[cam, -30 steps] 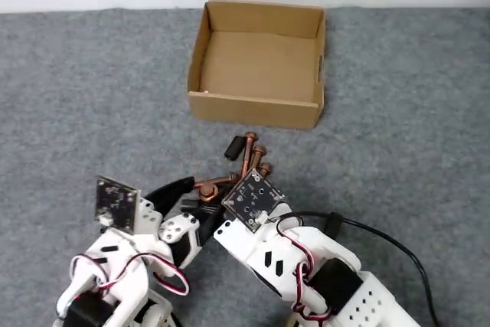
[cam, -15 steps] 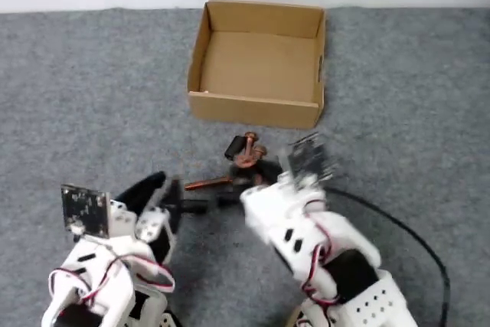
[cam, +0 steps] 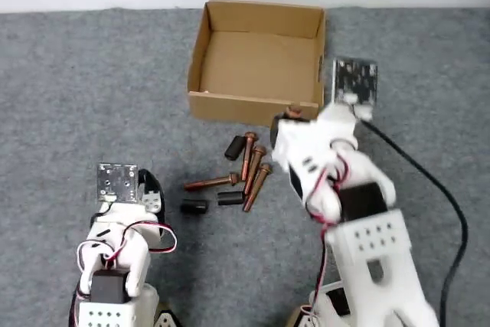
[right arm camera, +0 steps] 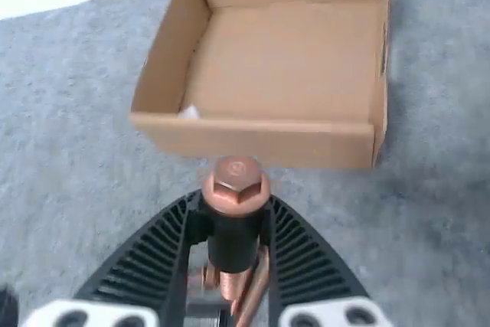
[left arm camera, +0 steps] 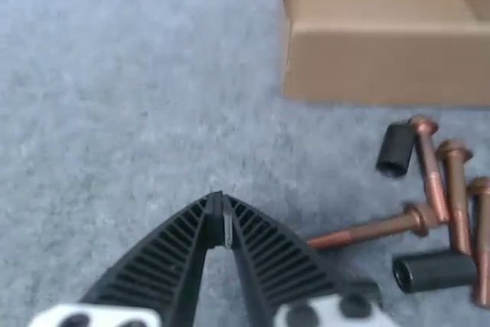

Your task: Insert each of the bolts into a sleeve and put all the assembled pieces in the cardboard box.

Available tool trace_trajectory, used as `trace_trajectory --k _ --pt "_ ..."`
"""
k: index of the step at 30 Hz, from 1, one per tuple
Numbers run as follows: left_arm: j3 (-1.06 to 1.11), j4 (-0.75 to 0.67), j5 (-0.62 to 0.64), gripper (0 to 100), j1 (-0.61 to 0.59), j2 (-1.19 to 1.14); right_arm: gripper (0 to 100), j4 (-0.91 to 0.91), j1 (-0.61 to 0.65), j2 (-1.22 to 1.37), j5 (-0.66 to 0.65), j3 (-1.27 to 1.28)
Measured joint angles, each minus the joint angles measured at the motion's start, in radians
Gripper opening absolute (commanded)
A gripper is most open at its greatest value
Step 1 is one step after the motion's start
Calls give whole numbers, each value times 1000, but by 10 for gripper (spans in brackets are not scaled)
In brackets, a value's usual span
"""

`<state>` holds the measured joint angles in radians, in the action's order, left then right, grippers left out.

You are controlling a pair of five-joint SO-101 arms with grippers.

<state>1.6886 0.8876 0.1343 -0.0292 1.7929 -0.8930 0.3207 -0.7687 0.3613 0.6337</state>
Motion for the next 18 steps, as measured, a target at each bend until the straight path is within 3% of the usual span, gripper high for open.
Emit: trace_trajectory --k 6,12,18 --pt "2 -8 0 5 2 0 8 209 -34 258 -5 -141" --pt "2 92 -2 5 2 0 8 396 -29 552 -123 -287" --pt "2 98 -2 5 2 0 8 499 -31 864 -267 -474"
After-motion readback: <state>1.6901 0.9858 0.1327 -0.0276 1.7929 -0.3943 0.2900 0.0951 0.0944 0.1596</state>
